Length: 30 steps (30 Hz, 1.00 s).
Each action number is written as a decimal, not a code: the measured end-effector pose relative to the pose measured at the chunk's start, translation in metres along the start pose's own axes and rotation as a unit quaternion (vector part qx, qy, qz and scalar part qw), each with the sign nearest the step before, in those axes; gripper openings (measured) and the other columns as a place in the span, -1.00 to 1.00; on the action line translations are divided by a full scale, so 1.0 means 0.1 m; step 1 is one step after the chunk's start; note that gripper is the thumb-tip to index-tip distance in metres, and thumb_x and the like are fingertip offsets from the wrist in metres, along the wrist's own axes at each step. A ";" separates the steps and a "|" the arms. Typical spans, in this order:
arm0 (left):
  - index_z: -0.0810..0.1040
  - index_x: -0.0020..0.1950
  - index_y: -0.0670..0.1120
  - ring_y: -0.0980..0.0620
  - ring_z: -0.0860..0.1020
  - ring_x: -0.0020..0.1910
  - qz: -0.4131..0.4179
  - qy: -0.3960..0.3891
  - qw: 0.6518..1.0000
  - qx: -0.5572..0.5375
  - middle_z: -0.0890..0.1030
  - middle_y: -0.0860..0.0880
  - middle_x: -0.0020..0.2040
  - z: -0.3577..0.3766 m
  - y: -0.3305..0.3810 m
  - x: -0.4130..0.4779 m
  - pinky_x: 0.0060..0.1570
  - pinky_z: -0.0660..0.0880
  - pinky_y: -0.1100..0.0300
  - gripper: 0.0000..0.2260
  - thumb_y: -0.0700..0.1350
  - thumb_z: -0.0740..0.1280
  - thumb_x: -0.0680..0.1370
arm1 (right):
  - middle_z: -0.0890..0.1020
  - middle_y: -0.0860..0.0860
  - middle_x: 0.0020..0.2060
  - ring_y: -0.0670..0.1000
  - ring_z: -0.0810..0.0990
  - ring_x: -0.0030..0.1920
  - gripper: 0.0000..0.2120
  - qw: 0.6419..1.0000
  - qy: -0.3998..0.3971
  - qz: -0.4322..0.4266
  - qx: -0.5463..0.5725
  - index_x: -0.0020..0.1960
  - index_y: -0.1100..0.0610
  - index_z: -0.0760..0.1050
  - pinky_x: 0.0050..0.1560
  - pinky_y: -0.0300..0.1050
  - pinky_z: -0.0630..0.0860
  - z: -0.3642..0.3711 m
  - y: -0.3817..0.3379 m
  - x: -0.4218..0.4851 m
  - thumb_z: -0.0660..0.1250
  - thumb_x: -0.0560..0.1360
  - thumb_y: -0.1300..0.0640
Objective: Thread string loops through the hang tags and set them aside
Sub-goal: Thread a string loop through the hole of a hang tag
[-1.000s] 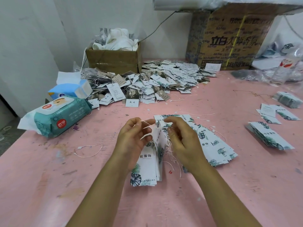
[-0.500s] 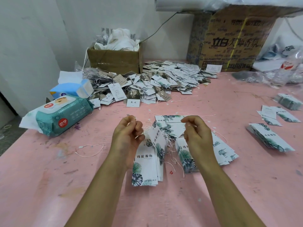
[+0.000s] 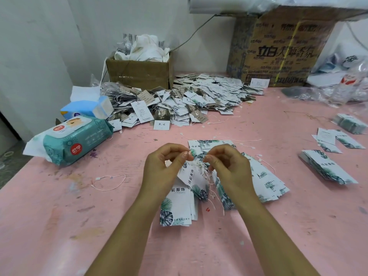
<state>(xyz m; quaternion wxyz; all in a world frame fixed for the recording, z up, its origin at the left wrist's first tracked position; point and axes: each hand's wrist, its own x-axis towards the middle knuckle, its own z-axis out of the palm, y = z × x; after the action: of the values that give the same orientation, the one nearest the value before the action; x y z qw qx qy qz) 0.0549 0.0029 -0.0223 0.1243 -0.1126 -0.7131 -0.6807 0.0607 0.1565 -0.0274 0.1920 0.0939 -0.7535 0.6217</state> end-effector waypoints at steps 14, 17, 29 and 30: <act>0.38 -0.20 0.17 0.23 0.38 -0.08 0.061 -0.063 0.970 0.227 0.50 0.22 -0.24 0.09 0.01 -0.07 0.05 0.18 0.23 -0.91 0.02 0.21 0.51 | 0.60 -0.18 -0.30 -0.17 0.55 -0.25 -0.76 0.997 -0.036 -0.057 -0.043 -0.19 -0.05 0.53 -0.19 -0.31 0.47 0.08 -0.01 -0.03 0.40 0.43 0.30; 0.42 -0.18 0.17 0.25 0.36 -0.08 0.057 -0.063 0.976 0.202 0.51 0.22 -0.24 0.08 0.00 -0.08 0.07 0.23 0.14 -0.81 -0.10 0.30 0.56 | 0.60 -0.18 -0.32 -0.20 0.54 -0.27 -0.75 0.998 -0.030 -0.048 -0.030 -0.19 -0.05 0.54 -0.22 -0.37 0.43 0.07 -0.01 -0.03 0.40 0.43 0.31; 0.40 -0.19 0.18 0.19 0.37 -0.11 0.066 -0.078 0.973 0.208 0.46 0.22 -0.26 0.10 0.03 -0.08 0.06 0.31 0.03 -0.89 -0.03 0.23 0.50 | 0.63 -0.23 -0.31 -0.23 0.56 -0.28 -0.76 0.999 -0.033 -0.024 0.016 -0.16 -0.08 0.56 -0.23 -0.37 0.45 0.05 -0.01 -0.02 0.39 0.44 0.29; 0.40 -0.19 0.17 0.19 0.36 -0.10 0.065 -0.080 0.973 0.207 0.46 0.22 -0.26 0.10 0.02 -0.07 0.05 0.31 0.04 -0.90 -0.03 0.23 0.50 | 0.62 -0.23 -0.32 -0.23 0.55 -0.30 -0.75 0.999 -0.035 -0.024 0.014 -0.17 -0.08 0.56 -0.25 -0.37 0.44 0.05 -0.01 -0.02 0.39 0.44 0.29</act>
<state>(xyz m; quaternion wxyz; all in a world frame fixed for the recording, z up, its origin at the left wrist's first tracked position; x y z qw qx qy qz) 0.0624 0.0133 -0.0228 0.1315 -0.1845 -0.8371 -0.4980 0.0622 0.1517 -0.0283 0.1787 0.1361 -0.7484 0.6240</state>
